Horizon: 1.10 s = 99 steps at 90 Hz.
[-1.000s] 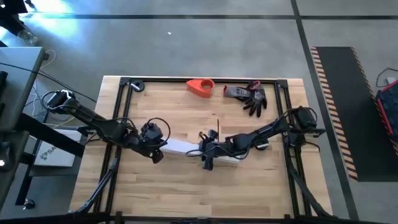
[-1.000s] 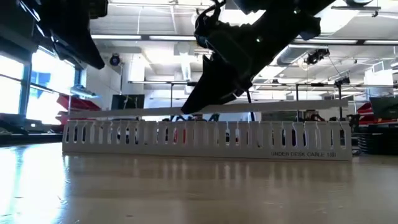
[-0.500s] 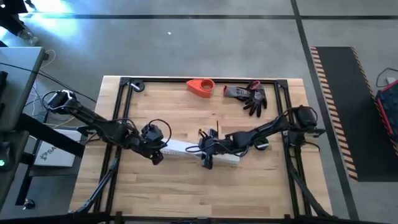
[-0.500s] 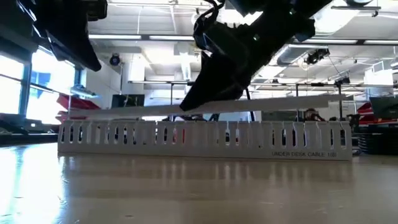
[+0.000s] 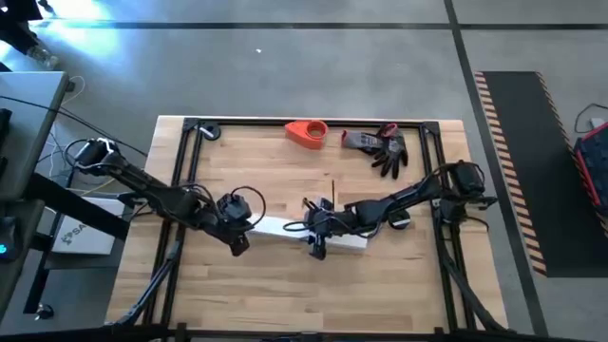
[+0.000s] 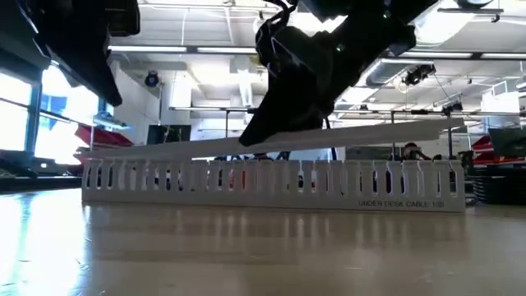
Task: Ziptie cables
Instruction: Close the white cable duct
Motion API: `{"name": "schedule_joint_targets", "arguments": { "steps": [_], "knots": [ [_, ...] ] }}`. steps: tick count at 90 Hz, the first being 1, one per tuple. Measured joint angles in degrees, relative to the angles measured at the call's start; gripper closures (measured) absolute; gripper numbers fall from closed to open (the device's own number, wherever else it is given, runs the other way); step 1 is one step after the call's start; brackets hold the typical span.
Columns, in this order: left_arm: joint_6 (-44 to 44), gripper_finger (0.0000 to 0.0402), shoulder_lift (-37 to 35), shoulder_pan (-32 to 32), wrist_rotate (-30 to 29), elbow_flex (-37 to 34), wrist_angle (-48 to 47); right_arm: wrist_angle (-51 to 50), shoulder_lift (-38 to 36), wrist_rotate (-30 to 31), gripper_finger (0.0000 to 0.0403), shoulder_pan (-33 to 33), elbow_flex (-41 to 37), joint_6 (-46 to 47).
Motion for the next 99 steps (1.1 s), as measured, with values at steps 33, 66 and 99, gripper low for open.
{"name": "schedule_joint_targets", "arguments": {
  "steps": [33,66,99],
  "knots": [
    [-0.34,0.0402,-1.13,-0.7,-0.93,0.01,-1.36,0.67,-0.13,1.47,0.0195,0.19,0.0,0.32],
    [-0.53,0.0402,-0.85,-0.74,-2.02,-4.17,0.56,-1.36,-0.24,1.16,0.0195,-0.15,0.0,1.64],
    [-1.4,0.0402,-1.2,-0.78,-1.21,-5.59,1.14,0.71,-0.24,-0.08,0.0195,-0.15,0.0,1.67]
  ]
}}
